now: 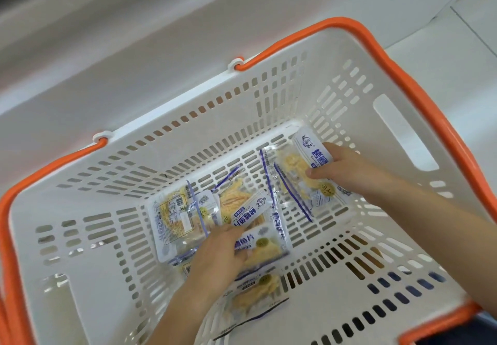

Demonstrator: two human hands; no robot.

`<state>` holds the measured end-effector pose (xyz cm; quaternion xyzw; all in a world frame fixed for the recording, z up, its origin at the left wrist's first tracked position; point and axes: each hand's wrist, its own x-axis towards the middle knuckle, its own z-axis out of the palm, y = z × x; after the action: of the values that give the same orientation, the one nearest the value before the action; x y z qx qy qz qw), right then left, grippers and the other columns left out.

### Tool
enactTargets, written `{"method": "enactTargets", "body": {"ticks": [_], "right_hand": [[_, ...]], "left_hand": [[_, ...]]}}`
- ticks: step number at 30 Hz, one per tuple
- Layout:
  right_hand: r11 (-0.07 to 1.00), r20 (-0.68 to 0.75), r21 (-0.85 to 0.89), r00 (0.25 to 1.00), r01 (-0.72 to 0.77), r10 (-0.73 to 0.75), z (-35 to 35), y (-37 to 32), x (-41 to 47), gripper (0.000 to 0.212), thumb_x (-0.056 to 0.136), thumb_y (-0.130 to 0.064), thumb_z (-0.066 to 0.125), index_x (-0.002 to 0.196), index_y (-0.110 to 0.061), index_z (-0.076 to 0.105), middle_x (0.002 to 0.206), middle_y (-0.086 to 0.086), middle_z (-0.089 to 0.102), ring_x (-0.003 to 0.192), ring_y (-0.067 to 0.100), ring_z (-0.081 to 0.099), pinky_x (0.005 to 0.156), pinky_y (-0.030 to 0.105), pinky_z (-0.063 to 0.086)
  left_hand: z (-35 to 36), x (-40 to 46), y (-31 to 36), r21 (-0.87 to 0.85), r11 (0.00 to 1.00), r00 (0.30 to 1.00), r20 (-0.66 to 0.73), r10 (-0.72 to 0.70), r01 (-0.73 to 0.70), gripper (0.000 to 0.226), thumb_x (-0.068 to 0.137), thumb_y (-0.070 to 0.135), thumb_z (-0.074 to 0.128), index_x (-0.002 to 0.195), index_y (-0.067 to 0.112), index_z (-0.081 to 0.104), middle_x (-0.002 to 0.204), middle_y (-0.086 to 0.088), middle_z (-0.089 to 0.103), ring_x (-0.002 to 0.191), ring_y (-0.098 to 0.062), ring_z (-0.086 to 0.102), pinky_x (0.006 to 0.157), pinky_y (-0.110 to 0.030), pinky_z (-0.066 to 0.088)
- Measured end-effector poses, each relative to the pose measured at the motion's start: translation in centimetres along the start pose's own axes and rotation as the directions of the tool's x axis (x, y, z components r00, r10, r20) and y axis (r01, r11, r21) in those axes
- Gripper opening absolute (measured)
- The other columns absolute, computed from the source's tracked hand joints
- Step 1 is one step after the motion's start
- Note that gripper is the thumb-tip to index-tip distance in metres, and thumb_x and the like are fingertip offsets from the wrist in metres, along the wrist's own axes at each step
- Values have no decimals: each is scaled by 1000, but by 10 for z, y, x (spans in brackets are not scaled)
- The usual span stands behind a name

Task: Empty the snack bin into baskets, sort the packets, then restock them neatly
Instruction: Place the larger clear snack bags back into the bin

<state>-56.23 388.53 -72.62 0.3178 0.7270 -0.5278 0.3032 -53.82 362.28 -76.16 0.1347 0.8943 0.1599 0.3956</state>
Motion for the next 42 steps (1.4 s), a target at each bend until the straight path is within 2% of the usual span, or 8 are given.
{"method": "enactTargets", "body": {"ticks": [10, 14, 19, 23, 27, 34, 38, 42], "right_hand": [[997, 317, -71, 948, -16, 37, 2, -1, -6, 51, 85, -26, 69, 130, -36, 46, 121, -13, 61, 119, 17, 54, 104, 40, 38], [997, 444, -66, 896, 47, -12, 10, -5, -13, 33, 88, -46, 57, 116, -52, 42, 108, -37, 42, 113, -2, 41, 97, 21, 30], [977, 467, -153, 882, 150, -63, 20, 5, -7, 39, 77, -15, 78, 111, -18, 60, 99, 3, 69, 94, 16, 65, 89, 35, 54], [962, 444, -213, 894, 168, -58, 25, 10, -4, 40, 79, -15, 75, 114, -24, 58, 105, -5, 68, 100, 12, 63, 92, 28, 50], [967, 418, -224, 908, 122, -18, 23, 9, -4, 34, 81, -18, 73, 110, -29, 57, 107, -7, 67, 103, 13, 62, 93, 31, 48], [995, 385, -81, 923, 59, -23, 17, 0, -11, 42, 85, -21, 70, 118, -40, 52, 110, -17, 64, 108, 7, 56, 83, 27, 39], [994, 292, 69, 951, 83, -100, 9, -13, -33, 36, 86, -16, 68, 110, -39, 54, 110, -18, 64, 110, 9, 56, 95, 27, 35], [972, 226, 149, 951, 182, -213, 1, -38, -75, 42, 85, -18, 69, 122, -30, 53, 113, -14, 66, 108, 5, 58, 86, 20, 41]], "left_hand": [[-73, 14, 45, 118, 966, 964, 158, 212, -232, 23, 89, 38, 64, 111, 38, 62, 100, 15, 65, 88, -8, 60, 72, -23, 44], [-70, 25, 67, 294, 886, 915, -77, 397, -359, 26, 85, 42, 66, 107, 35, 56, 98, 19, 52, 87, -3, 43, 66, -22, 27], [-47, 19, 70, -41, 933, 886, -331, 326, -358, 48, 76, 39, 73, 116, 30, 48, 108, 19, 42, 102, 3, 36, 81, -8, 32], [-47, 15, 19, -171, 985, 904, -424, -55, -21, 70, 86, 58, 54, 145, 26, 31, 146, 7, 35, 134, -8, 26, 110, -27, 25], [-39, 15, -48, 125, 904, 913, -45, -406, 408, 117, 76, 66, 62, 150, 22, -18, 158, -12, -16, 146, -36, -5, 119, -45, 9], [-50, -9, -46, 259, 933, 950, -252, -184, 250, 51, 103, 28, 31, 152, 29, 17, 147, -13, 41, 102, -22, 64, 77, -34, 52], [-90, -42, -15, -266, 945, 768, -559, -312, 191, 32, 101, 17, 36, 129, 12, 52, 71, 1, 58, 64, -15, 55, 54, -30, 41], [-120, -88, 32, -891, 399, 789, -400, -467, -215, 27, 90, 4, 58, 115, 13, 59, 92, -7, 69, 91, -25, 66, 70, -27, 45]]}}
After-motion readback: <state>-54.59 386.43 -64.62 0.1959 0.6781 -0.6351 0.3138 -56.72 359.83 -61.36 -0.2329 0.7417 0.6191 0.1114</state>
